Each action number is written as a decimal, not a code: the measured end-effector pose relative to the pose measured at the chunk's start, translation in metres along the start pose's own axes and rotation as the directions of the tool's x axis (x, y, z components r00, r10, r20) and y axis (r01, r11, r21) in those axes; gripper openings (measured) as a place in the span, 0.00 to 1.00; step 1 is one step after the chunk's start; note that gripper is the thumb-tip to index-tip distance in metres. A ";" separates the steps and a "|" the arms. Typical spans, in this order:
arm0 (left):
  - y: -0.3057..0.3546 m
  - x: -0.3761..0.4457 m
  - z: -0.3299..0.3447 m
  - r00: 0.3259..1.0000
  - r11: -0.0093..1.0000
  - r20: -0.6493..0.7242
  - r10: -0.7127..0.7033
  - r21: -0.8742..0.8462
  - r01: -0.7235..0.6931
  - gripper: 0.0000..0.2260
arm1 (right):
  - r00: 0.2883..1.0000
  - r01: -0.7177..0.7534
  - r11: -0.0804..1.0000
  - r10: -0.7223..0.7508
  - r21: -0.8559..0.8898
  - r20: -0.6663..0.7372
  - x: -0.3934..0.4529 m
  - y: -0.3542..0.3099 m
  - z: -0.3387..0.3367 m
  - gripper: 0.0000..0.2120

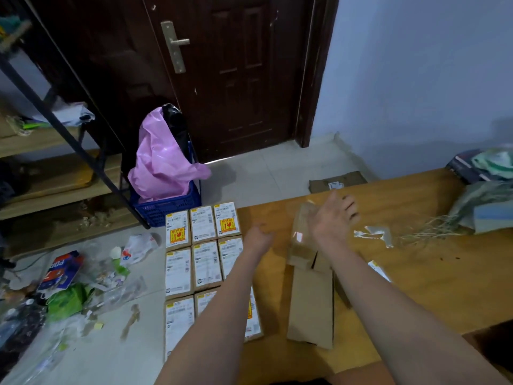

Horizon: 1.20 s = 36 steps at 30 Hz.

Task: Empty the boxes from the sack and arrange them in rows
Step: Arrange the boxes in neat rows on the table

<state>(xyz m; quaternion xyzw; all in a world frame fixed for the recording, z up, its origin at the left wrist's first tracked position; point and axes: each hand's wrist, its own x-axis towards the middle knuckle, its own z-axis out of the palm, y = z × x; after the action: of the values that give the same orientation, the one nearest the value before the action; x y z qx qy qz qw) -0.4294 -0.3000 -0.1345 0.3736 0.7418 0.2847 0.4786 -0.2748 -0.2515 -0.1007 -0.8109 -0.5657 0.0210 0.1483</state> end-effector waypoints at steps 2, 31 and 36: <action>0.010 0.005 0.027 0.998 1.000 0.055 -0.022 0.011 0.021 0.24 | 0.991 -0.043 0.999 0.038 0.033 0.128 0.021 0.014 0.002 0.33; 0.043 0.046 0.188 0.945 0.889 0.325 0.030 0.424 -0.174 0.44 | 0.985 0.171 0.926 -0.170 0.337 -0.032 0.148 0.089 -0.021 0.33; 0.056 0.054 0.158 0.972 0.949 0.229 0.043 0.296 -0.112 0.38 | 0.994 0.101 0.791 -0.100 0.604 -0.035 0.150 0.063 -0.037 0.30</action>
<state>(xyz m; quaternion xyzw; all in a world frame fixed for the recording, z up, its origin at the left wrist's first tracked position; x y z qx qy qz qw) -0.2818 -0.2138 -0.1772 0.5017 0.7041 0.1417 0.4821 -0.1564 -0.1407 -0.0618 -0.6900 -0.5715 0.1919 0.4007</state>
